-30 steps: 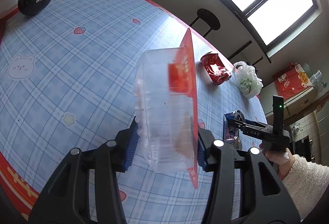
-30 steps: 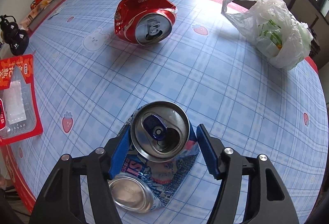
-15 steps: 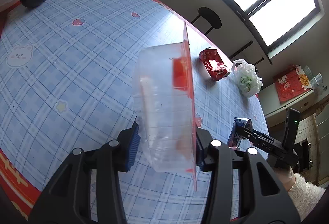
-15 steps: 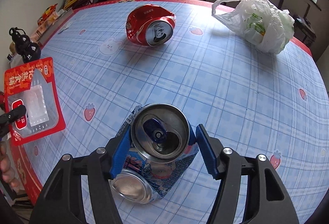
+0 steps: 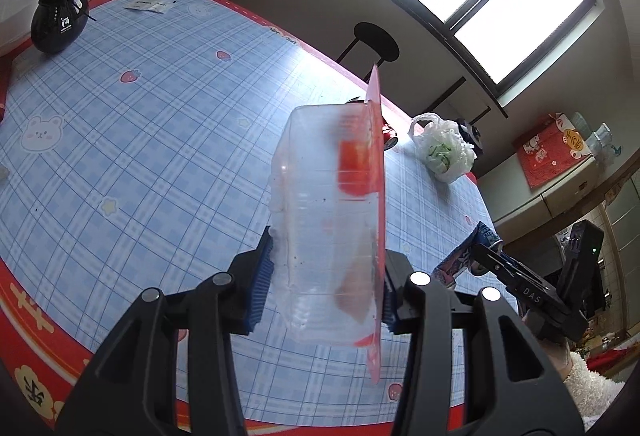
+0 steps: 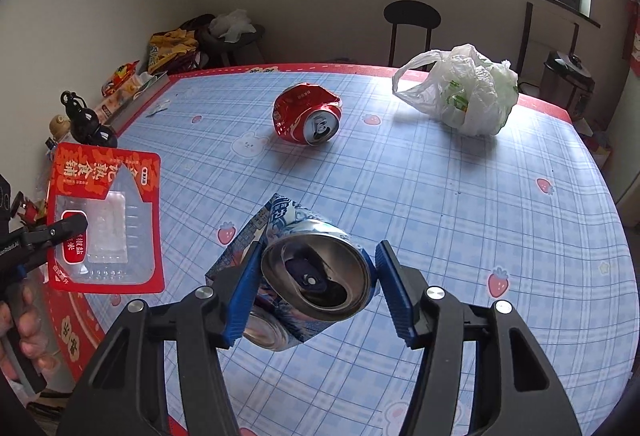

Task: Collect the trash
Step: 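Carry the can to the bin and release it with the right tool while the left tool carries the container, then release the plastic container into the bin with the left tool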

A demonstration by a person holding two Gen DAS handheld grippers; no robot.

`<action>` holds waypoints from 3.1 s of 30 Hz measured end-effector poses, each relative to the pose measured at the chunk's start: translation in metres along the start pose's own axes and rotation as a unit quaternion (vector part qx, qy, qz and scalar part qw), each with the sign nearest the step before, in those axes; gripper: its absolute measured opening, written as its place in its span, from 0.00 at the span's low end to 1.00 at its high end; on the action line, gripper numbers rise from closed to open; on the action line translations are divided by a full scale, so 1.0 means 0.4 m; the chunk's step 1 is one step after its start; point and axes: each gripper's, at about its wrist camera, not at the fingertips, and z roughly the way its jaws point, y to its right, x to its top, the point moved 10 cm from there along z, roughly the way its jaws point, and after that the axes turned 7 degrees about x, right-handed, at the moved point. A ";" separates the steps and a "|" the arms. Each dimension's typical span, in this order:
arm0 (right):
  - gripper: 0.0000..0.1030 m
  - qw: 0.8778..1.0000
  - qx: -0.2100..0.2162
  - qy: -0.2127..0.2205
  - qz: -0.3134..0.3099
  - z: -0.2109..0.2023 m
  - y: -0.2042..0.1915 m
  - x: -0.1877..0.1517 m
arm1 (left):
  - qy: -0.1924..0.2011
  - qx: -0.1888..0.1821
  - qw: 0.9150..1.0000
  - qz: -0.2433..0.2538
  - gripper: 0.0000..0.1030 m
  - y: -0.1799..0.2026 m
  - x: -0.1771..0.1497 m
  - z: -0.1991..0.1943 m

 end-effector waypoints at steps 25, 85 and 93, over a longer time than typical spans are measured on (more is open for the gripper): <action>0.55 0.972 -0.109 0.185 0.096 -0.569 0.414 -0.096 | 0.018 -0.082 0.984 0.159 0.44 0.556 -0.044 -0.089; 0.95 0.832 -0.414 0.245 0.276 -1.491 1.032 -0.504 | -0.085 -0.310 0.870 0.373 0.45 1.803 -0.672 0.117; 0.95 0.835 -0.403 0.245 0.284 -1.486 1.031 -0.522 | -0.043 -0.340 0.851 0.397 0.94 1.897 -0.680 0.077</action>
